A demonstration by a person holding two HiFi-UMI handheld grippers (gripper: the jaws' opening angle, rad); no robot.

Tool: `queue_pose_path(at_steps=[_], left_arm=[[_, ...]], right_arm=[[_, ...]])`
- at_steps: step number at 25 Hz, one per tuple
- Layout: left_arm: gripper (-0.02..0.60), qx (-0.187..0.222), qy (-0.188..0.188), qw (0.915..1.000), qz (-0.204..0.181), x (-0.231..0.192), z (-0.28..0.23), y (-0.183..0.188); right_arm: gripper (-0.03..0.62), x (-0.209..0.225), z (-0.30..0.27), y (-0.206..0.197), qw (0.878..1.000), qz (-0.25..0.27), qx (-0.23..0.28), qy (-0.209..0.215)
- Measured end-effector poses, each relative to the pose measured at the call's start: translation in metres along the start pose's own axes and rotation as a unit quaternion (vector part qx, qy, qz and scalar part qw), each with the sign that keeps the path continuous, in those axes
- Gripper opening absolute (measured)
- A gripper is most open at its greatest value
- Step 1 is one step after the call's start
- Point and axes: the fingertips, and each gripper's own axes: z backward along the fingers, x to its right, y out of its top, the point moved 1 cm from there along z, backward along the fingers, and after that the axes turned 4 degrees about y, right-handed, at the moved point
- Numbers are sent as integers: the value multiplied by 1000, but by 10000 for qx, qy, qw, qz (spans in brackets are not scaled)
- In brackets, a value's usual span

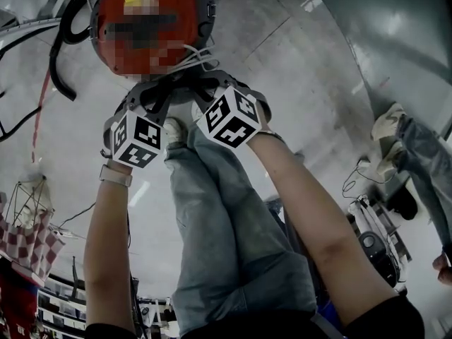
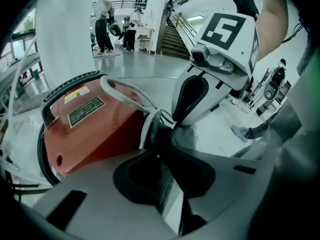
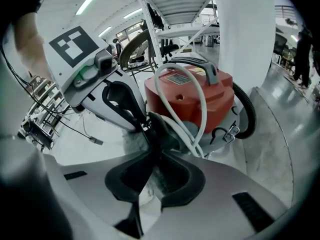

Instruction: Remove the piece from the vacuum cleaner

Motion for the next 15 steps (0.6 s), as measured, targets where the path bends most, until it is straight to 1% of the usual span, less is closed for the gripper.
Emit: queue_pose_path(at_steps=[3,8,12,15], left_arm=[[72,-41,-6,9999,-126,2,-4,1],[69,50,-8,10000,-57,2,-3,-2],[61,-30,122,9997,-229,4,-3,-2],[58,-106,185,9994,-282,6,-2,-2]], right_arm=[[74,1,-2,1,9999,126,-42,24],[69,-1,-2,1,9999,122,19,27],[66,-1,-1,0,9999,156,5,-26],[66,-2,-1,-1,9998,183,-18,-32]])
